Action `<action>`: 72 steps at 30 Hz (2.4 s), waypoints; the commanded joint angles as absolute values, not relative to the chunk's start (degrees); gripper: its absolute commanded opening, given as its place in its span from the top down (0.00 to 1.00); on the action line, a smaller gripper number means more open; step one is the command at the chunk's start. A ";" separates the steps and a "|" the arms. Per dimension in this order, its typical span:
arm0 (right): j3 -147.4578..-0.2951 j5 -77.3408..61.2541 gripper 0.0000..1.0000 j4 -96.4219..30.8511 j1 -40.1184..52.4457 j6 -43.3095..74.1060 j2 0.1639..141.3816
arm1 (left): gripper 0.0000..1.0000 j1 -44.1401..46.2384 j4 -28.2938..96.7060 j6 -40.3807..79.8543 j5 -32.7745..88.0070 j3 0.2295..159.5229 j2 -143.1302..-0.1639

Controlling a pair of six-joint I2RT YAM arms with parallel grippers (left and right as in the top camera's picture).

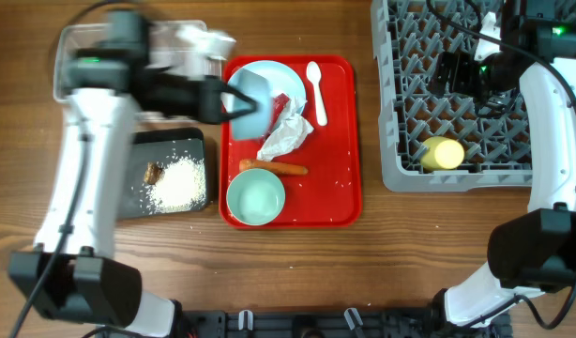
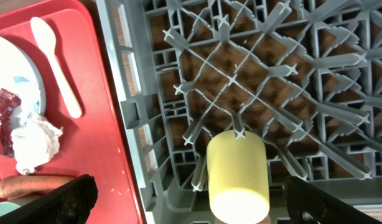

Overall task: Sort waste into correct bins and load items into the dishwasher rack
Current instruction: 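Place the empty light-blue bowl back on the red tray, then grasp the light-blue bowl with the right gripper and carry it to the rack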

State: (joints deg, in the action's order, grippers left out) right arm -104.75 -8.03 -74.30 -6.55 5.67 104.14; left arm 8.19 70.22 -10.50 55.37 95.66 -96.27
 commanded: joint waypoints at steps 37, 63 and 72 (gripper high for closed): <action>-104.07 -15.94 0.01 -76.58 2.70 2.33 102.74 | 0.04 25.39 64.10 26.39 3.36 97.95 -97.84; -66.94 -17.98 0.36 -40.38 17.08 1.39 102.76 | 0.00 -1.26 67.18 25.98 1.85 97.73 -96.77; -63.75 -15.84 0.86 -36.45 20.73 2.26 102.76 | 0.00 -1.45 67.16 25.93 1.80 97.73 -96.77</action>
State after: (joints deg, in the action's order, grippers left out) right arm -64.16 -16.86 -37.17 20.10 1.74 103.59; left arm -1.23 67.11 25.63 2.81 97.58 -96.64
